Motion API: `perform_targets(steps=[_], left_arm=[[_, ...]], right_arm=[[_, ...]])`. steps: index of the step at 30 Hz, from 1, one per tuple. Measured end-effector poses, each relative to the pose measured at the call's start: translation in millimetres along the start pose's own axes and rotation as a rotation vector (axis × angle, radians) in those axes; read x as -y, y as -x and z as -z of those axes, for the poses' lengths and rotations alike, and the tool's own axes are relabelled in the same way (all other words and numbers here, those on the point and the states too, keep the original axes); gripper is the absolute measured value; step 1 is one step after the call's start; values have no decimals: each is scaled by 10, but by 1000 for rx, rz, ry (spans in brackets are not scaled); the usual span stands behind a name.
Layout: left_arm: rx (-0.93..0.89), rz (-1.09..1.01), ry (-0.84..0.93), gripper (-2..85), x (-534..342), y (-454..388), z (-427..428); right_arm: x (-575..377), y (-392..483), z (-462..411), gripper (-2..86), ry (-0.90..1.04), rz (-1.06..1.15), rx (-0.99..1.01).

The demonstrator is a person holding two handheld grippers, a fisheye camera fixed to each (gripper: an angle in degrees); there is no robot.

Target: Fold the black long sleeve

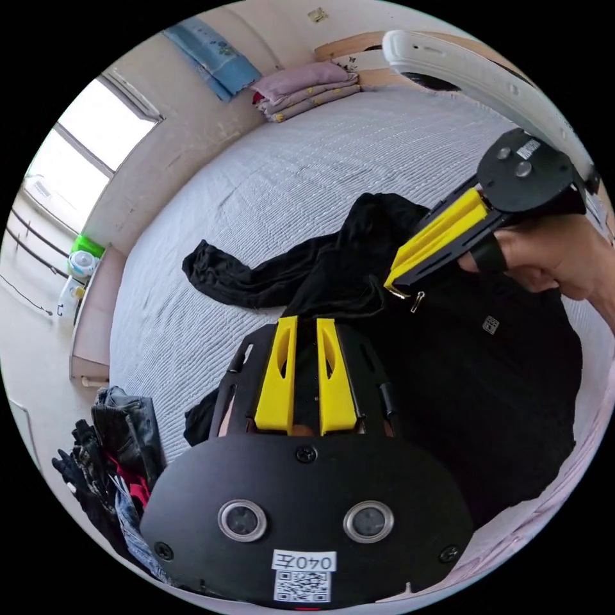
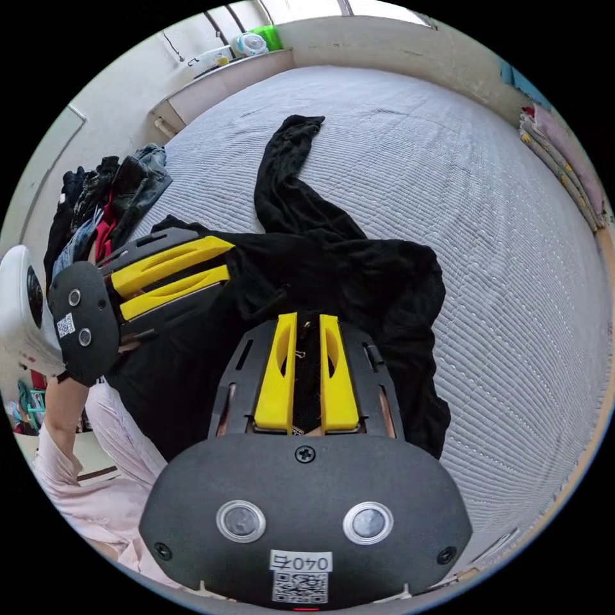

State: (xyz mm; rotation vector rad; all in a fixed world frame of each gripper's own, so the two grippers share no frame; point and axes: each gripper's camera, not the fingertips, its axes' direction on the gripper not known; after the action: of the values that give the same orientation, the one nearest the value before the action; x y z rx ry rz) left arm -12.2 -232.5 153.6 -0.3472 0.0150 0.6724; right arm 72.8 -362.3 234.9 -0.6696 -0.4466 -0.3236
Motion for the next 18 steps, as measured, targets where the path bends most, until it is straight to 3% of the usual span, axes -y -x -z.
perform_targets(steps=[3,6,10,16,18], left_arm=[[-39,110,-14,26,-55,315,-60],[-48,145,-83,8,-284,557,137],[-115,-43,-137,-7,-529,324,366],[-364,-155,-63,-9,-547,-106,8],[-366,-145,-43,-9,-585,-115,-162]], right_arm=[[53,-55,53,96,-48,-10,-22],[-26,-15,229,143,-97,18,-167],[-272,263,295,5,-191,148,-172],[90,326,-224,-9,-14,224,3],[261,128,-225,-9,-73,99,-97]])
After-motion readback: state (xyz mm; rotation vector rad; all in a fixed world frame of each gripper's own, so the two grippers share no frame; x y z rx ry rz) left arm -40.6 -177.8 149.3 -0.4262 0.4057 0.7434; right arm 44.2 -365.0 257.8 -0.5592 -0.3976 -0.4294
